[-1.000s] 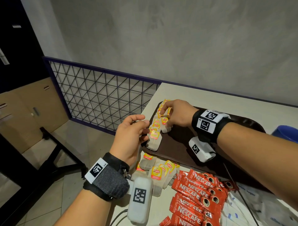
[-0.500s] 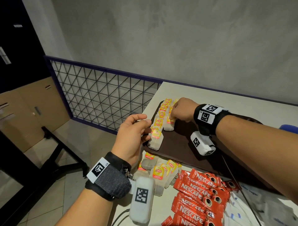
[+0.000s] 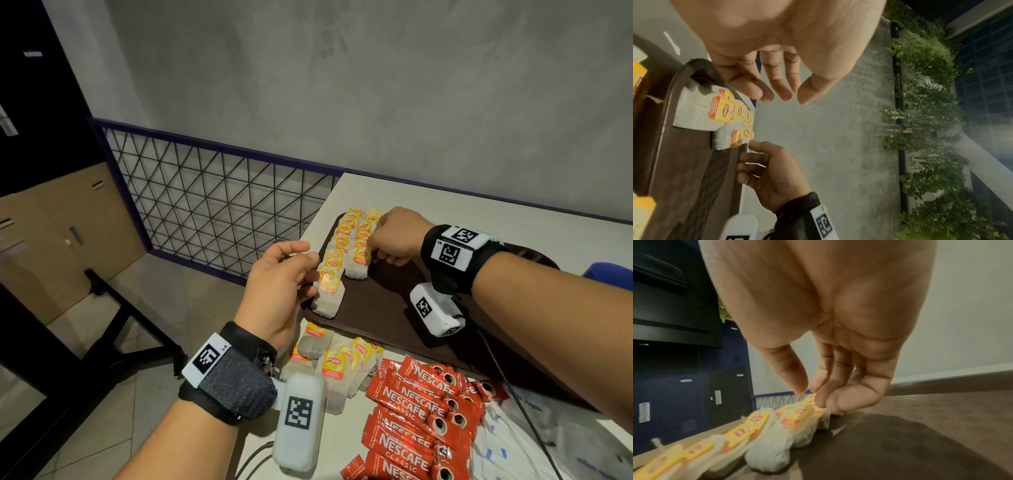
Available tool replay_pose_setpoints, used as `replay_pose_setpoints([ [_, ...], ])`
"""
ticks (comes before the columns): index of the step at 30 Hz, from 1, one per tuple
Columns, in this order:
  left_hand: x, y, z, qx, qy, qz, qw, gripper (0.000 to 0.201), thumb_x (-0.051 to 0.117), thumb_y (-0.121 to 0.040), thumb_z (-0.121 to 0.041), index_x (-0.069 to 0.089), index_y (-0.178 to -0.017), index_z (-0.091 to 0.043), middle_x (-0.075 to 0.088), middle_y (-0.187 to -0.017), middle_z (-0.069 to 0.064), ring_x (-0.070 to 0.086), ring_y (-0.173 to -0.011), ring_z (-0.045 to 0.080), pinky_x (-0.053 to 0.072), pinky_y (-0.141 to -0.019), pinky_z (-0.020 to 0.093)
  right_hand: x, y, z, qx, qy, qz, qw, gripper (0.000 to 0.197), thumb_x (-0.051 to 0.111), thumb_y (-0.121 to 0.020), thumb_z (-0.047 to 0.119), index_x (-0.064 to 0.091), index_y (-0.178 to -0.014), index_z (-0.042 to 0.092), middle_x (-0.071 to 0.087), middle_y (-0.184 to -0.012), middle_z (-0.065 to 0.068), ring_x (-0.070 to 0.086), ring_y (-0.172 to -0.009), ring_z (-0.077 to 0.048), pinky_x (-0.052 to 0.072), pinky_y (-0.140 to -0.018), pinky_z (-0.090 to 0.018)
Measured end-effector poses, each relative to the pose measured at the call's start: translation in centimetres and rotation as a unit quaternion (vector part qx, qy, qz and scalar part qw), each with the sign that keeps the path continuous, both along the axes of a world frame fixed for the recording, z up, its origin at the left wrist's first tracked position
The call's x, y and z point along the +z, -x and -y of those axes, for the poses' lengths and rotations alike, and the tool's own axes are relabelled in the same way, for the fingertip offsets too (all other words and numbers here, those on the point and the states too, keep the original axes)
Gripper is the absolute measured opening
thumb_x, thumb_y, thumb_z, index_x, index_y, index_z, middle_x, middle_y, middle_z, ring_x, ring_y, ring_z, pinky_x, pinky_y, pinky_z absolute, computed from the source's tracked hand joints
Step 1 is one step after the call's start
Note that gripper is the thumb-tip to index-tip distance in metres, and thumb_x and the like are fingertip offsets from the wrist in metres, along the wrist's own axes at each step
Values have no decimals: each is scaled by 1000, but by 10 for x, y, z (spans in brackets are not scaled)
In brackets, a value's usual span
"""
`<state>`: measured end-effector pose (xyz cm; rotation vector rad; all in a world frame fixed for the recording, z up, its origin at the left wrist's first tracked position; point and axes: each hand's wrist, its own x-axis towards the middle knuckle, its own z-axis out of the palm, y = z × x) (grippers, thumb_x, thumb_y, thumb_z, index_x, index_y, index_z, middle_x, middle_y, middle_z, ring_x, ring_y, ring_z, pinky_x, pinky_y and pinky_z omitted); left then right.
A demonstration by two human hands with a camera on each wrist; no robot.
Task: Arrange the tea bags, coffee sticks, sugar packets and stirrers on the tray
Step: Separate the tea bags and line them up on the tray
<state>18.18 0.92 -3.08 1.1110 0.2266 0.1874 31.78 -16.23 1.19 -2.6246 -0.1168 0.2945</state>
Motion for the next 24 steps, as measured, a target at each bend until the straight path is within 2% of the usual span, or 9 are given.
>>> replay_pose_setpoints([
  [3, 0, 0, -2, 2, 2, -2, 1000, 16, 63, -94, 0, 62, -104, -13, 63, -81, 2, 59, -74, 18, 47, -55, 23, 6, 19, -2, 48, -18, 6, 999, 17, 67, -92, 17, 75, -95, 2, 78, -88, -15, 73, -71, -23, 62, -69, -33],
  [6, 0, -2, -10, -1, -33, -19, 999, 15, 66, -93, -3, 64, -104, -13, 69, -89, 3, 63, -76, 19, 48, -58, 23, 5, 46, -9, 120, -18, -45, 992, 16, 72, -92, 20, 76, -90, 5, 79, -85, -11, 70, -69, -19, 61, -67, -30],
  [10, -2, -3, -17, -47, -109, -64, 991, 16, 68, -93, -11, 63, -109, -11, 71, -103, 10, 60, -71, 10, 45, -58, 18, 0, 72, -19, 192, 61, -101, 974, 26, 68, -95, 22, 79, -95, -1, 80, -87, -10, 74, -78, -28, 62, -74, -32],
  [12, -1, -2, -16, -59, -135, -68, 987, 8, 65, -96, -15, 66, -104, -13, 74, -99, 3, 61, -66, 1, 41, -57, 15, 1, 77, -22, 223, 96, -97, 965, 29, 63, -98, 23, 80, -97, 0, 80, -92, -12, 76, -87, -30, 61, -77, -31],
  [14, -1, 0, -16, -65, -157, -69, 983, 5, 64, -97, -19, 69, -98, -17, 75, -91, -5, 62, -66, -3, 41, -62, 20, 2, 80, -24, 248, 131, -84, 956, 32, 59, -101, 26, 80, -99, 2, 80, -95, -13, 76, -87, -29, 59, -78, -31],
  [17, -2, 0, -16, -70, -179, -63, 979, 7, 65, -96, -22, 71, -94, -18, 71, -82, -10, 58, -70, 2, 38, -65, 27, 1, 81, -26, 255, 146, -58, 954, 34, 58, -101, 27, 79, -98, 2, 79, -94, -16, 71, -77, -27, 59, -83, -38],
  [20, 0, 1, -14, -74, -164, -57, 982, 8, 65, -96, -17, 71, -91, -16, 71, -77, -9, 64, -65, 0, 45, -56, 16, -1, 81, -27, 255, 154, -32, 954, 36, 58, -102, 29, 77, -99, -1, 75, -100, -21, 69, -87, -34, 57, -90, -47],
  [22, 0, 1, -12, -75, -161, -57, 982, 9, 64, -97, -15, 70, -91, -15, 74, -80, -6, 65, -64, -3, 45, -52, 11, 0, 82, -27, 255, 146, -25, 955, 35, 60, -101, 30, 77, -99, -1, 74, -103, -23, 68, -96, -36, 56, -92, -49],
  [24, -1, 1, -12, -73, -167, -62, 981, 7, 64, -97, -18, 70, -94, -16, 74, -90, -3, 66, -73, 2, 45, -59, 15, 0, 82, -27, 247, 129, -21, 960, 34, 62, -100, 29, 76, -99, -1, 73, -102, -23, 66, -88, -34, 55, -90, -48],
])
